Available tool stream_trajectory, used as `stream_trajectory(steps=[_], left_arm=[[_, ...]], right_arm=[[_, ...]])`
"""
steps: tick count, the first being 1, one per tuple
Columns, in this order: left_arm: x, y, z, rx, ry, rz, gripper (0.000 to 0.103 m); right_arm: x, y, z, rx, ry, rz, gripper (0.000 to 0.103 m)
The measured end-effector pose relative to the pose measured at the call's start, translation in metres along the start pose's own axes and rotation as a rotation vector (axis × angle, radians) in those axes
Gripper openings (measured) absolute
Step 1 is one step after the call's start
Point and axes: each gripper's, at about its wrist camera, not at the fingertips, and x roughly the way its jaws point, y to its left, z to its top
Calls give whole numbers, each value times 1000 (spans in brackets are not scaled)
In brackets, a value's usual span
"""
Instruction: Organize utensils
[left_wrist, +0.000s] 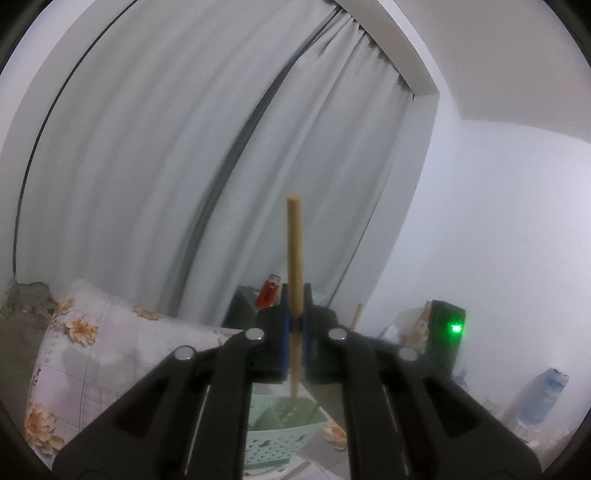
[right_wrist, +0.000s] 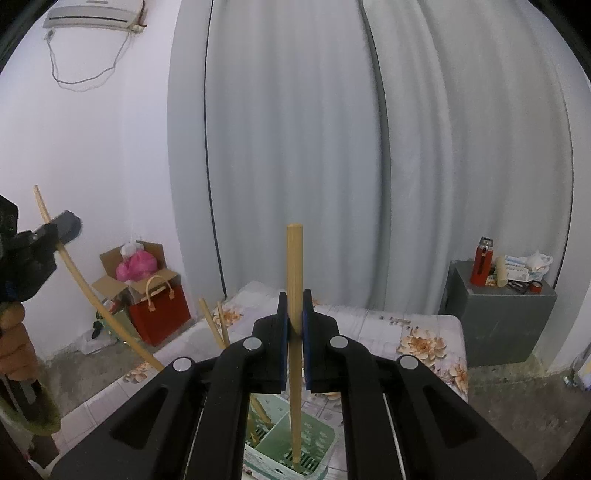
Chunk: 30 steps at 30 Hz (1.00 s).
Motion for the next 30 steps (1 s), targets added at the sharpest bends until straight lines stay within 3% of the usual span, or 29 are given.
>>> stream_trajectory(steps=[8,12,13,14,15,20,30], left_arm=[[51,15,-41,-26,101,67,4],[75,32,-70,-58,189,110,4],[79,35,-75,-78,217,118,5],[79,37,-78,-87,228,117,13],[78,38,-80,-96,231,117,23],[57,39,-80,-107,184,126,46],[-4,59,-64,-112,104,201,59]], right_arm=[[-12,0,1,-7,-8,-7,7],[-15,3,5,-15,-18,-12,7],[-17,4,7,-14,-25,-10,7],[-19,5,10,-14,-36,-9,7],[-20,6,12,-13,-43,-6,7],[-20,16,27,0,-99,29,7],[6,39,33,15,-124,85,7]])
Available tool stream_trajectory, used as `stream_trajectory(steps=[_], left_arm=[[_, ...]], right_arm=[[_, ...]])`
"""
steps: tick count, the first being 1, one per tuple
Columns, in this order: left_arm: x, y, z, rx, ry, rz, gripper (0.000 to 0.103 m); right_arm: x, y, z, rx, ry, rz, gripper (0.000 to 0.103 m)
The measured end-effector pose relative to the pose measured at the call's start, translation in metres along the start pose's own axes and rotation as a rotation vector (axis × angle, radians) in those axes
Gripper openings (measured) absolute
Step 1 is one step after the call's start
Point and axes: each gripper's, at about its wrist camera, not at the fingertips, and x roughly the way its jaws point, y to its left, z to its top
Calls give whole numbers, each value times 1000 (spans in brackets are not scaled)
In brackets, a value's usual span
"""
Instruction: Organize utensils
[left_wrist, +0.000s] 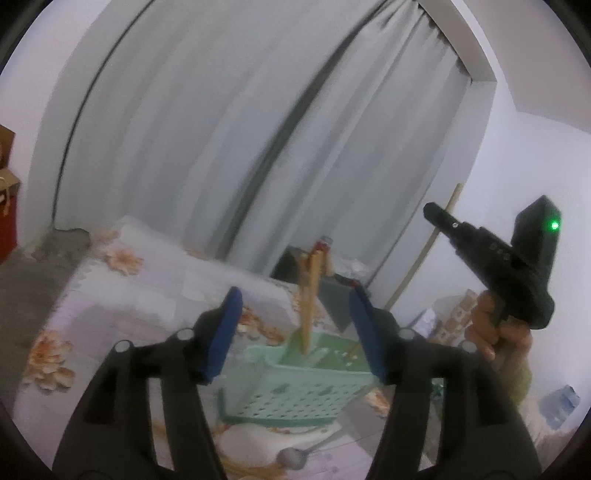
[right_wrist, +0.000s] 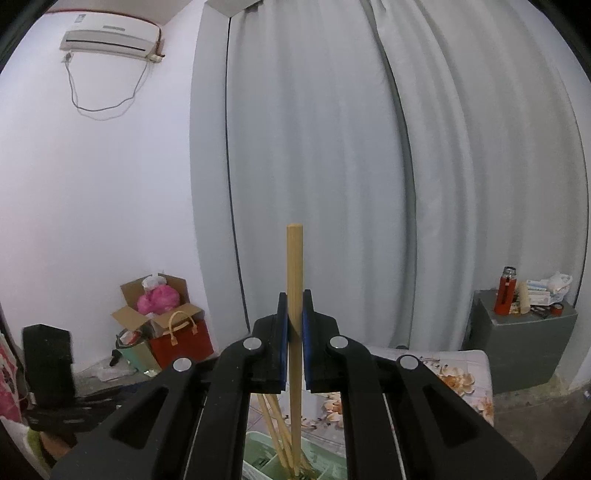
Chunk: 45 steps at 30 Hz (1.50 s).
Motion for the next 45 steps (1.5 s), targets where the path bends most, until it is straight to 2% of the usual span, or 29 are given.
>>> stream_trajectory(steps=[4,7,9,13,14,15,17,20,24,29,35,40,45], left_arm=[[-21,11,-7,1,6,58,60],[-35,26,-18,-23,25,99,61],[-45,31,-27,-41,39,113,61],[-54,43,-44,-51,80,144,61],[-57,44,-48,-50,92,152,61],[-61,45,-51,-51,98,157,61],[-66,46,-56,-56,108,159,61],[-69,48,-65,-51,128,165,61],[-70,48,-75,-33,163,180,62],[-81,44,-87,-18,209,188,62],[-96,42,-112,-29,299,170,62],[-106,32,-143,-54,409,133,60],[-109,33,-172,-138,477,132,45]], right_arm=[[17,-5,-19,40,23,-4,7],[29,-14,-43,70,61,-38,7],[36,-22,-60,85,106,-67,7],[42,-39,-85,158,225,-71,8],[41,-42,-89,169,256,-87,14],[38,-44,-91,176,265,-99,28],[26,-50,-92,201,253,-120,48],[-4,-52,-91,233,201,-149,54],[-38,-54,-98,279,189,-197,55],[-77,-42,-121,298,231,-231,55],[-105,-13,-180,422,336,-166,55],[-112,13,-220,463,419,-113,55],[-112,33,-234,471,455,-65,55]])
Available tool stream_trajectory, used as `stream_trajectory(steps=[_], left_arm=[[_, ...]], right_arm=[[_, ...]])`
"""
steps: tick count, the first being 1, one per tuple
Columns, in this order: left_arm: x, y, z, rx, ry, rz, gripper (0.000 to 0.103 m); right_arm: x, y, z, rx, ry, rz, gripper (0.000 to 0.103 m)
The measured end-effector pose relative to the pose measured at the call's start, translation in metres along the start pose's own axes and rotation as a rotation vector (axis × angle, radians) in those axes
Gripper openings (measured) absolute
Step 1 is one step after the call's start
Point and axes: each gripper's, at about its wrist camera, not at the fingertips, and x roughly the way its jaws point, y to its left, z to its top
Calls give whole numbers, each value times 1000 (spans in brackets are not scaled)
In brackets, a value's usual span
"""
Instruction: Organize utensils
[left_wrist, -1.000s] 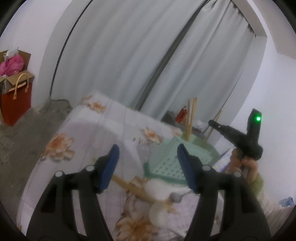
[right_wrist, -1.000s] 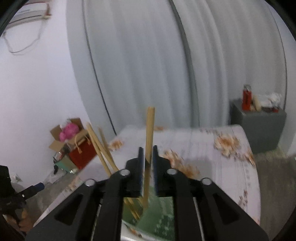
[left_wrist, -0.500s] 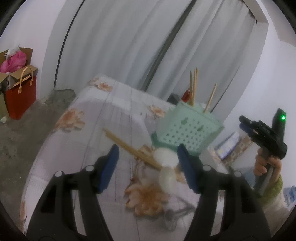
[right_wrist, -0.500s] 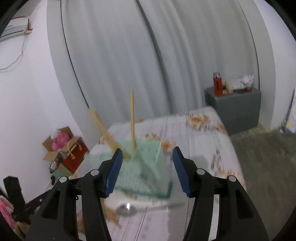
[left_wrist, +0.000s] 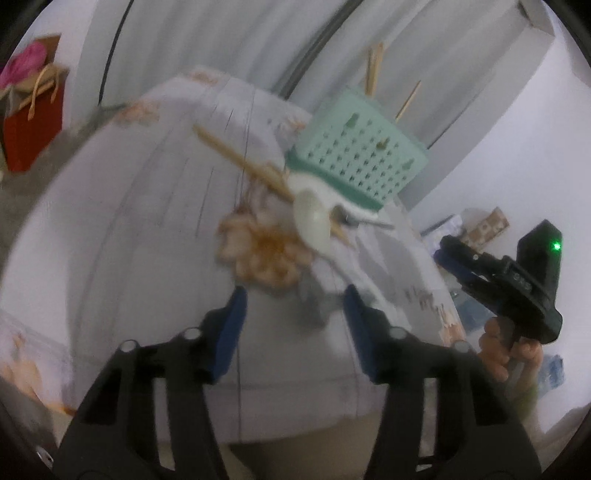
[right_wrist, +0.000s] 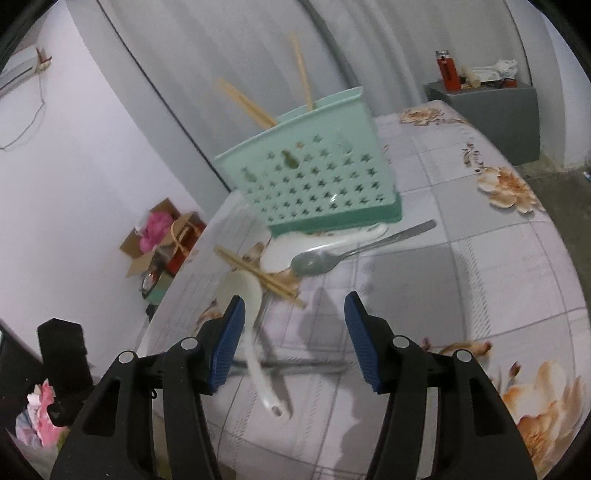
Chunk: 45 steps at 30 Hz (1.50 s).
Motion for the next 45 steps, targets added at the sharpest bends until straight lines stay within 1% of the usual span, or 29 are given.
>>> stream_trajectory(steps=[3,8,9,10,20,22,24,26,29,31,35,37,40,45], left_arm=[[7,1,-6,-33,12,-15,39],[19,5,-3,-73,9,-30,34],[22,7,-3,-85,9,-35,31],[24,7,-2,-90,8,-38,31],[38,3,1,-82,13,-35,15],[40,3,1,-79,12,-30,12],[42,3,1,-75,15,-24,7],[41,5,1,-77,20,-32,7],[38,7,2,-76,29,-27,7],[36,8,4,-73,40,-17,6],[29,13,9,-61,65,18,7],[21,18,12,-57,75,47,7],[9,29,15,-51,89,77,7],[-9,49,21,-49,96,123,7]], right_arm=[[-2,7,-3,-3,-2,24,55],[-7,15,-6,-1,-4,44,55],[-8,16,-7,-3,-6,46,55],[-8,17,-8,-4,-7,46,55],[0,25,-14,-9,31,62,55],[5,28,-14,-12,50,76,55],[12,33,-13,-19,81,94,55],[21,38,-12,-34,119,103,55],[39,50,-10,-92,201,89,55],[55,60,-9,-149,267,68,55],[79,70,-5,-225,352,21,55],[86,72,-3,-240,369,6,55],[91,78,5,-274,365,4,55],[97,91,22,-355,314,-15,55]])
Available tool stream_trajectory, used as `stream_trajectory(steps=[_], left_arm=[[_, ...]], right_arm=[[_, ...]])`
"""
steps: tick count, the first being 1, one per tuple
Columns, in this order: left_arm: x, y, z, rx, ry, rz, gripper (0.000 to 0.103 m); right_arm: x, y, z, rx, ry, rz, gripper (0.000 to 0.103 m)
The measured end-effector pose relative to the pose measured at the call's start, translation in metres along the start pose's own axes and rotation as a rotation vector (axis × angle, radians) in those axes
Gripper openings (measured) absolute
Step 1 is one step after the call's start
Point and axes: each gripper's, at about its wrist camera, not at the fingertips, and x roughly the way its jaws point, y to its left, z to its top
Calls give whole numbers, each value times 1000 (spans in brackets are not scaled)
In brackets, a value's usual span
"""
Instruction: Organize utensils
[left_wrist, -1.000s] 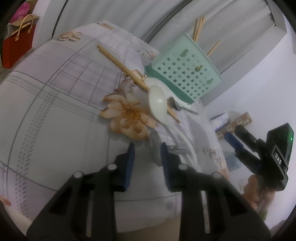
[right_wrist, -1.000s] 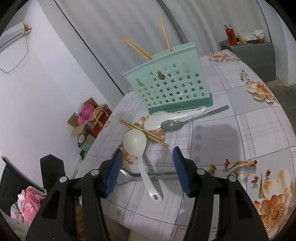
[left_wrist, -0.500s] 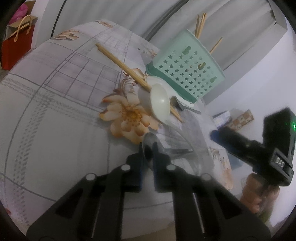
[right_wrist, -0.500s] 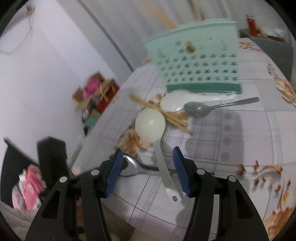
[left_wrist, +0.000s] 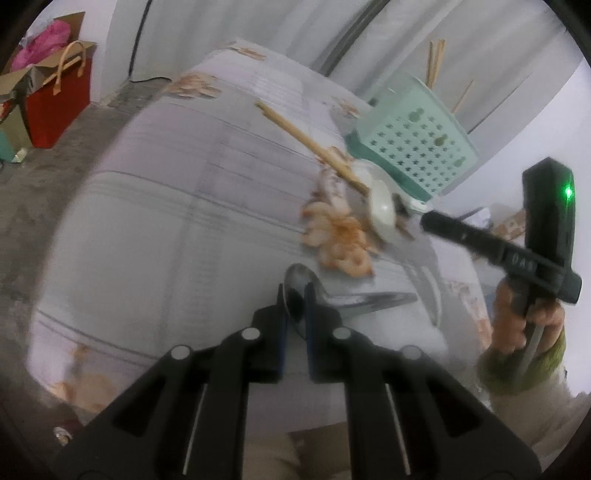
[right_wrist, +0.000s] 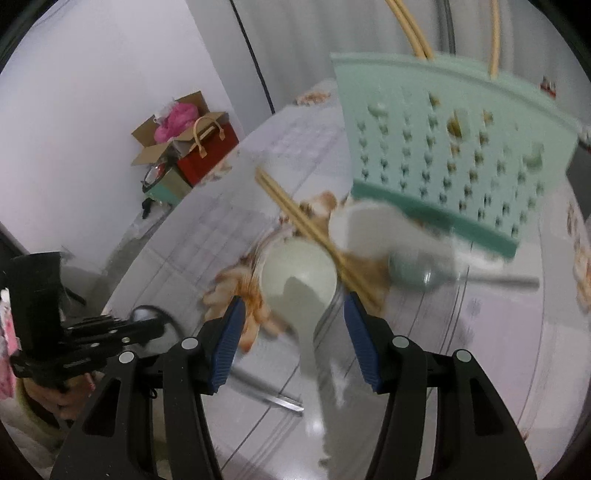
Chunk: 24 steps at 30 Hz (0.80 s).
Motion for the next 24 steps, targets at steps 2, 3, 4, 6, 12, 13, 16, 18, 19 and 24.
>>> stream_trajectory(steps=[2,3,4,6,12,13,16,18,19,24], left_arm=[[-3,5,2,1,-3,18,8],[-5,9,4,2,-5,27,8],[-6,11,5,1,-5,31,8],[-7,15,7,0,-6,40,9],[-10,20,10,22,-12,63,10],[-9,19,11,23,-12,65,11],[-9,22,12,19,-12,67,11],[-9,22,14,19,-13,70,11],[-8,22,15,19,-14,73,11],[-8,23,17,18,-17,79,11]], right_arm=[[3,-1,8,-18,-11,-11,55],[5,-2,12,-25,-15,-19,54],[8,-3,15,-37,-13,-21,53],[17,-4,21,-71,-2,-33,47],[42,-6,27,-147,63,-77,29],[44,-5,26,-162,69,-79,27],[50,-1,25,-204,84,-82,17],[51,3,23,-228,84,-103,11],[51,4,23,-236,83,-113,10],[44,8,22,-258,52,-115,4]])
